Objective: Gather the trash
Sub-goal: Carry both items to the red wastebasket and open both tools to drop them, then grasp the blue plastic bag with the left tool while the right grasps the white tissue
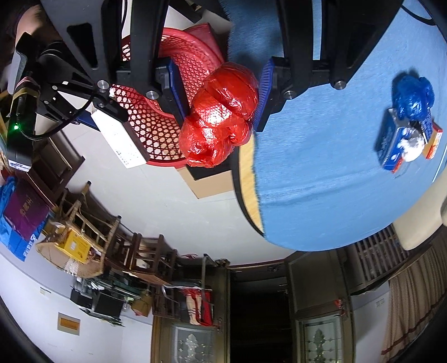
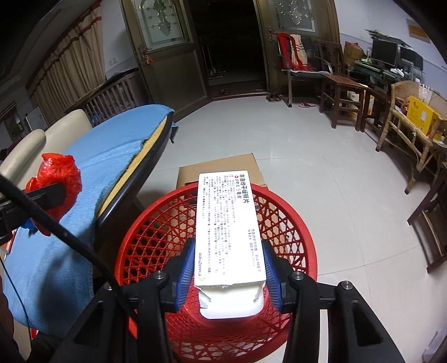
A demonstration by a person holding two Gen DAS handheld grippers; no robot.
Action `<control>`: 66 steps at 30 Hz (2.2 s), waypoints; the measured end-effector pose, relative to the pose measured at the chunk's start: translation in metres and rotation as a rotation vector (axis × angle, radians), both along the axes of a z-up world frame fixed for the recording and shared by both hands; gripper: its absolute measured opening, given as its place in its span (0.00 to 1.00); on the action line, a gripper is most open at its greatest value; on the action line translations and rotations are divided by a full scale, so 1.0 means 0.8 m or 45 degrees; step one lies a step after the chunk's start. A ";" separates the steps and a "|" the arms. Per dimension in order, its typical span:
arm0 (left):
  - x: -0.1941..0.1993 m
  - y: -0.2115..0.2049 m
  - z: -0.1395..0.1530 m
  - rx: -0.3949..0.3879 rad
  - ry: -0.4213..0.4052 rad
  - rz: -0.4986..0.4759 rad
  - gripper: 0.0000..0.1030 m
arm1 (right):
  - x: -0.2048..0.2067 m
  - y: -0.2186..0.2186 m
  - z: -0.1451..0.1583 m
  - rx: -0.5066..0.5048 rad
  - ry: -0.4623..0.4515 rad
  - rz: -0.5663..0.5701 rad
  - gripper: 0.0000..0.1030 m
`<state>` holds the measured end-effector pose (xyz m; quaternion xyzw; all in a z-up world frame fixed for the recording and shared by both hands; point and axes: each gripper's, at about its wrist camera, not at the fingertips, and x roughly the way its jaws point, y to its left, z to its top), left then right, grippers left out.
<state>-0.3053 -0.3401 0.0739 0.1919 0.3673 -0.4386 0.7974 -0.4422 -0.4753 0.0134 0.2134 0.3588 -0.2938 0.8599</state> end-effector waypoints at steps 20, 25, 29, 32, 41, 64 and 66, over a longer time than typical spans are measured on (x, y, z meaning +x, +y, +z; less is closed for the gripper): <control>-0.015 -0.046 -0.038 0.084 0.049 -0.083 0.46 | 0.000 -0.021 -0.030 0.072 0.059 -0.030 0.47; -0.016 -0.053 -0.043 0.095 0.052 -0.092 0.46 | 0.001 -0.027 -0.040 0.118 0.087 -0.038 0.57; -0.016 -0.057 -0.048 0.107 0.057 -0.096 0.46 | -0.005 -0.029 -0.036 0.103 0.074 -0.063 0.61; -0.018 -0.063 -0.053 0.116 0.059 -0.106 0.46 | -0.012 -0.034 -0.030 0.093 0.050 -0.097 0.61; -0.026 -0.085 -0.066 0.156 0.094 -0.151 0.79 | -0.038 -0.046 -0.009 0.053 -0.026 -0.214 0.62; 0.112 0.138 -0.001 -0.171 0.108 0.435 0.81 | 0.062 0.046 0.009 0.014 0.180 0.103 0.77; 0.125 0.170 -0.005 -0.184 0.117 0.517 0.81 | 0.074 0.063 0.010 0.007 0.189 0.143 0.77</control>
